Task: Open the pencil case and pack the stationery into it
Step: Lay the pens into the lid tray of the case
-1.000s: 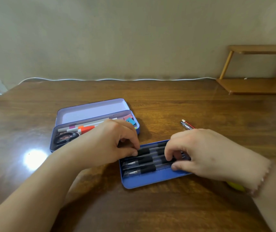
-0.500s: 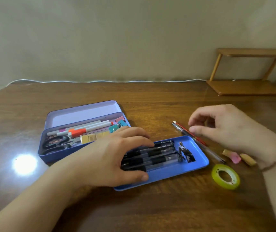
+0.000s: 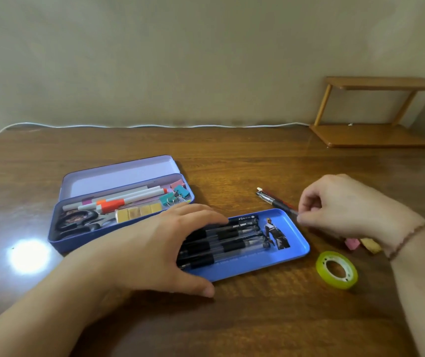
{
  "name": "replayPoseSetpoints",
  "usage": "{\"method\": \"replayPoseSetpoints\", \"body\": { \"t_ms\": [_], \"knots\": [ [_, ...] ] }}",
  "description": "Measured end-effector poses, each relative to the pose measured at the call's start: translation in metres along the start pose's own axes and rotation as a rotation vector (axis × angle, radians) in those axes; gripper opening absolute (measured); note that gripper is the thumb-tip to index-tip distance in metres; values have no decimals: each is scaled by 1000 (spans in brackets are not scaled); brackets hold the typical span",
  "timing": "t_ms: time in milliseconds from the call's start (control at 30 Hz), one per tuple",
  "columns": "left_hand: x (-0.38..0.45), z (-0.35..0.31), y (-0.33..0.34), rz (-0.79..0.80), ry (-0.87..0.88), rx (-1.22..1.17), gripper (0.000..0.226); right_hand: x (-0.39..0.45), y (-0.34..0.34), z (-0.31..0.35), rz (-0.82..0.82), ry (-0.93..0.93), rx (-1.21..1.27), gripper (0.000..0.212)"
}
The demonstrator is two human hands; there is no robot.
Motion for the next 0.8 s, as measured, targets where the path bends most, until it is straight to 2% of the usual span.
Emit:
{"method": "replayPoseSetpoints", "body": {
  "t_ms": [67, 133, 233, 300, 400, 500, 600, 700, 800],
  "knots": [
    [1, 1, -2, -126, -1, -43, 79, -4, -10, -1, -174, -38, 110, 16],
    [3, 2, -6, -333, -29, -163, 66, -12, -13, 7, -307, -140, 376, 15],
    [3, 3, -9, -568, -42, -580, 46, -25, -2, 54, -298, -377, 841, 8],
    [4, -4, -12, -611, 30, -750, 37, -31, 9, 79, -328, -483, 846, 8],
    [3, -13, -18, -640, 80, -789, 21, -39, 22, 98, -373, -601, 683, 11],
    [1, -10, -21, -569, 50, -782, 30, -43, 19, 96, -476, -715, 497, 16],
    [1, -9, -18, -322, 49, -749, 37, -39, 5, 80, -673, -823, 348, 37],
    [1, -16, -12, -137, 67, -697, 36, -36, 3, 74, -654, -973, 154, 25],
    [1, -16, -12, -84, 65, -667, 33, -34, 1, 66, -568, -992, 149, 20]
  ]
}}
Point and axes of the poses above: each hand's wrist, its own x-axis towards the middle knuckle, its own y-axis out of the palm, z = x × y, the point moved 3 cm from there along x, towards the middle knuckle, and after that the axes turned 4 degrees about z, right-handed, at the moved point
